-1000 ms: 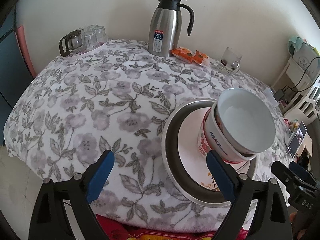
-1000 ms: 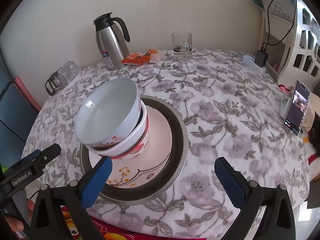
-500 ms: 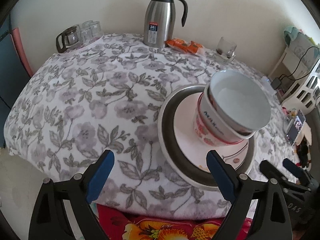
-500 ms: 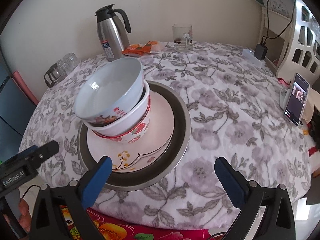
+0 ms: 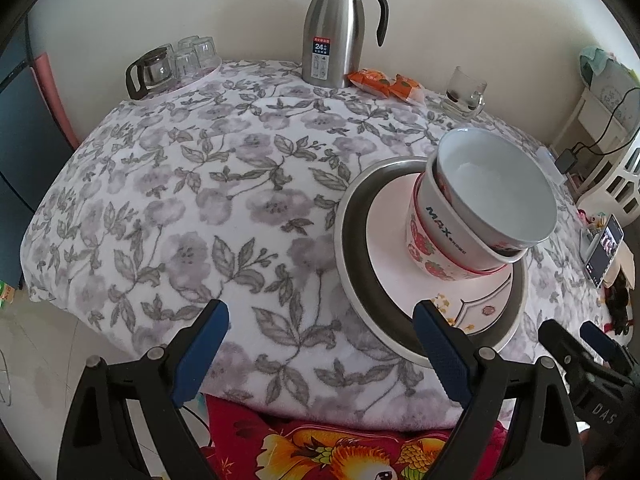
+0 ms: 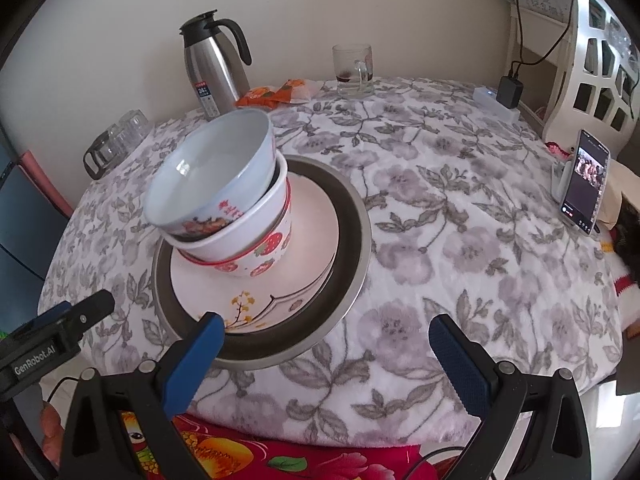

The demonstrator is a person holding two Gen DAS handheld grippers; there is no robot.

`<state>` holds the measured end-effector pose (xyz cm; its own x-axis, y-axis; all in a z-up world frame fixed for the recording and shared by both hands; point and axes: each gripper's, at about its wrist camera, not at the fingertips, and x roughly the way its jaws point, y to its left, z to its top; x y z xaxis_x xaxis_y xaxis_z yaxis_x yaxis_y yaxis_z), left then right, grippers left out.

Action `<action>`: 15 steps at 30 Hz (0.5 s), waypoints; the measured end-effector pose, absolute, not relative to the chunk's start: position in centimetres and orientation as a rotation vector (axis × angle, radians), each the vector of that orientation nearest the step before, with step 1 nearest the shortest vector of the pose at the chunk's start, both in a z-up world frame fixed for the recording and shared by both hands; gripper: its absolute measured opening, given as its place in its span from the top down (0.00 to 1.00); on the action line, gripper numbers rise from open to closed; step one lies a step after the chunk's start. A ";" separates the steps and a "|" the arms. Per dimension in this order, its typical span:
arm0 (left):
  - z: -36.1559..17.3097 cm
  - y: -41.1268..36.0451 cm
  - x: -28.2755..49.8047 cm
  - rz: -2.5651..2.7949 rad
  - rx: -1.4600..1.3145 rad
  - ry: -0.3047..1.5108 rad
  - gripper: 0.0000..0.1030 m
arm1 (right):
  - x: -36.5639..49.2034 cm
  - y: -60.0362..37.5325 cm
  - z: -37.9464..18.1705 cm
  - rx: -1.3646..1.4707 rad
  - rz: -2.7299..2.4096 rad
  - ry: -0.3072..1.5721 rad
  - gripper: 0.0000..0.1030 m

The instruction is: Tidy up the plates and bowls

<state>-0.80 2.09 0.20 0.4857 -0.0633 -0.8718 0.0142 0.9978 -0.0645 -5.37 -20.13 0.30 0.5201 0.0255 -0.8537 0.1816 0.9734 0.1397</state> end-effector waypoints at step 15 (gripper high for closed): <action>0.0 1.7 -1.0 -0.040 -0.007 1.080 0.09 | -5.8 -19.7 -0.3 0.244 -0.102 1.033 0.00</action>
<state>-1.02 1.73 -0.05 0.4709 -0.0360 -0.8815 0.0286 0.9993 -0.0255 -5.75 -19.74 -0.29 0.5104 0.0310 -0.8594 0.1985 0.9681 0.1528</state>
